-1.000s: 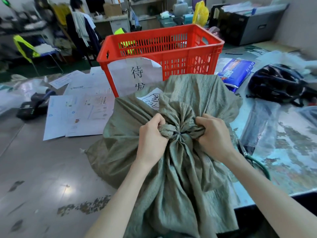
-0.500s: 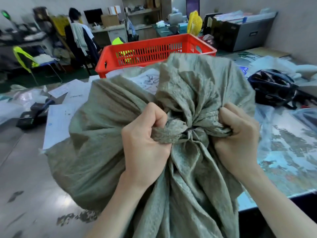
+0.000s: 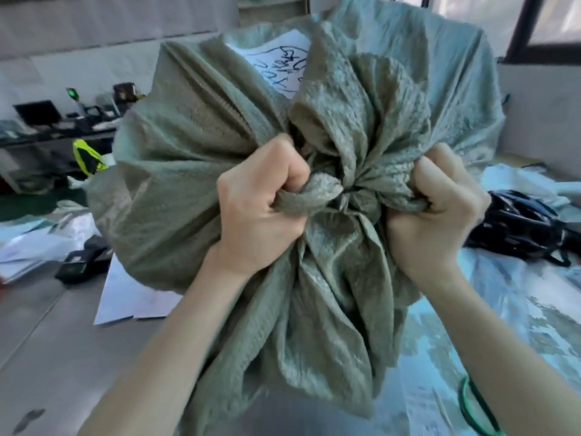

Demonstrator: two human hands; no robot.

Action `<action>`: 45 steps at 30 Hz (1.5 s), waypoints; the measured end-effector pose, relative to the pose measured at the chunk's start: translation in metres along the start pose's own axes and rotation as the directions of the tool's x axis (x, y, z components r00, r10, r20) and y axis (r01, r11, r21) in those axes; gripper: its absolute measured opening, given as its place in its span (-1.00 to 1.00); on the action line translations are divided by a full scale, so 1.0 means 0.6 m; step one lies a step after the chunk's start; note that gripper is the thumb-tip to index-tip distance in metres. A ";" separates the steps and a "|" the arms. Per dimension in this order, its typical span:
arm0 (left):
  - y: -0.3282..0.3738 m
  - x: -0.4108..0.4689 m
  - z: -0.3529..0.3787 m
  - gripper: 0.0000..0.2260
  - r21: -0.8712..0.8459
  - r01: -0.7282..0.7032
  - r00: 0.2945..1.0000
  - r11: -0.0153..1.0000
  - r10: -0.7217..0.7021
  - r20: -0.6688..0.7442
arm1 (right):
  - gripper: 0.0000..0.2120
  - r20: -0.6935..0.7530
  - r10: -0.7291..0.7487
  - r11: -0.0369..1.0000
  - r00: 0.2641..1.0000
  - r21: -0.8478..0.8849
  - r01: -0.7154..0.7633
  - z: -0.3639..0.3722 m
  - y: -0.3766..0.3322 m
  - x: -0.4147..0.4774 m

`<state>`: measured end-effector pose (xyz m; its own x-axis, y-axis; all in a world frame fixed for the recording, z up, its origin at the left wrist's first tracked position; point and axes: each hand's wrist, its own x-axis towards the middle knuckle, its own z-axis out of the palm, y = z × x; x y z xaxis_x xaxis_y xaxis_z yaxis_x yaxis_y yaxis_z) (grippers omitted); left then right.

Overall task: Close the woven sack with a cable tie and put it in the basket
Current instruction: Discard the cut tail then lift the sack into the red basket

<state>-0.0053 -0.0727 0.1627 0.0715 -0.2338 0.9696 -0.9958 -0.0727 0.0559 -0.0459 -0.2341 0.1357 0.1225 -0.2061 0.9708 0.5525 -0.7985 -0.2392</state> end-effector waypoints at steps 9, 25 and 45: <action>-0.116 0.102 0.012 -0.59 0.110 -0.148 0.983 0.983 0.158 -0.091 | -0.52 -0.083 -0.090 0.996 0.992 0.019 0.091 0.100 0.058 0.113; -0.358 0.198 0.069 -0.60 0.143 -0.232 0.958 0.962 0.251 -0.137 | -0.54 -0.084 -0.125 0.992 0.989 0.012 0.127 0.279 0.230 0.215; -0.529 0.143 0.165 -0.64 0.129 -0.014 1.000 0.992 0.015 -0.007 | -0.68 0.057 -0.046 0.999 0.997 0.022 0.045 0.383 0.406 0.163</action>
<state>0.3225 -0.1658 0.2048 0.0563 -0.2280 0.9720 -0.9810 -0.1938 0.0114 0.2901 -0.3191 0.1762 0.1437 -0.1365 0.9802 0.5751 -0.7945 -0.1950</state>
